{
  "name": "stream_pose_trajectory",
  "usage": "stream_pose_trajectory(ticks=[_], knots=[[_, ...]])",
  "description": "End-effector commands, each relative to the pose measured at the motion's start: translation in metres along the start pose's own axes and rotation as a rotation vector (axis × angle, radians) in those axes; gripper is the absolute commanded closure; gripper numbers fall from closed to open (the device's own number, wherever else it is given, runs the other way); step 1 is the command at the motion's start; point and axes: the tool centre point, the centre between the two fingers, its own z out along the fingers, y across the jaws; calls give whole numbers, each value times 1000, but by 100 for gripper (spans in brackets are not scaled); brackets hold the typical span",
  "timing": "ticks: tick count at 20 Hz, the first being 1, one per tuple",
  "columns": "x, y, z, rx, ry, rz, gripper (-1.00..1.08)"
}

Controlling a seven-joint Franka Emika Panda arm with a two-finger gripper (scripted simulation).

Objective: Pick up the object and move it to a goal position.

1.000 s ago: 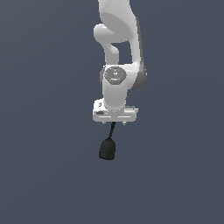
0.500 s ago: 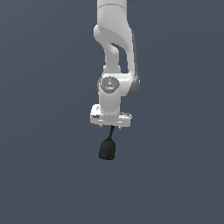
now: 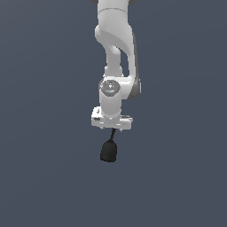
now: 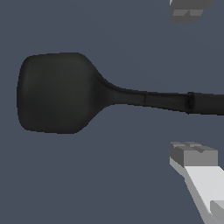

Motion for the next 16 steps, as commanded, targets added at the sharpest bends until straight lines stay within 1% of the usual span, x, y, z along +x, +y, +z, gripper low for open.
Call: stream_pose_trajectory(ticks=[1, 7, 13, 14, 16], knots=[[-1, 0, 8, 0, -1, 0, -92], [-1, 0, 36, 0, 0, 2, -92], [0, 0, 46, 0, 1, 2, -92], [0, 0, 46, 0, 1, 2, 108], [0, 0, 46, 0, 1, 2, 108]])
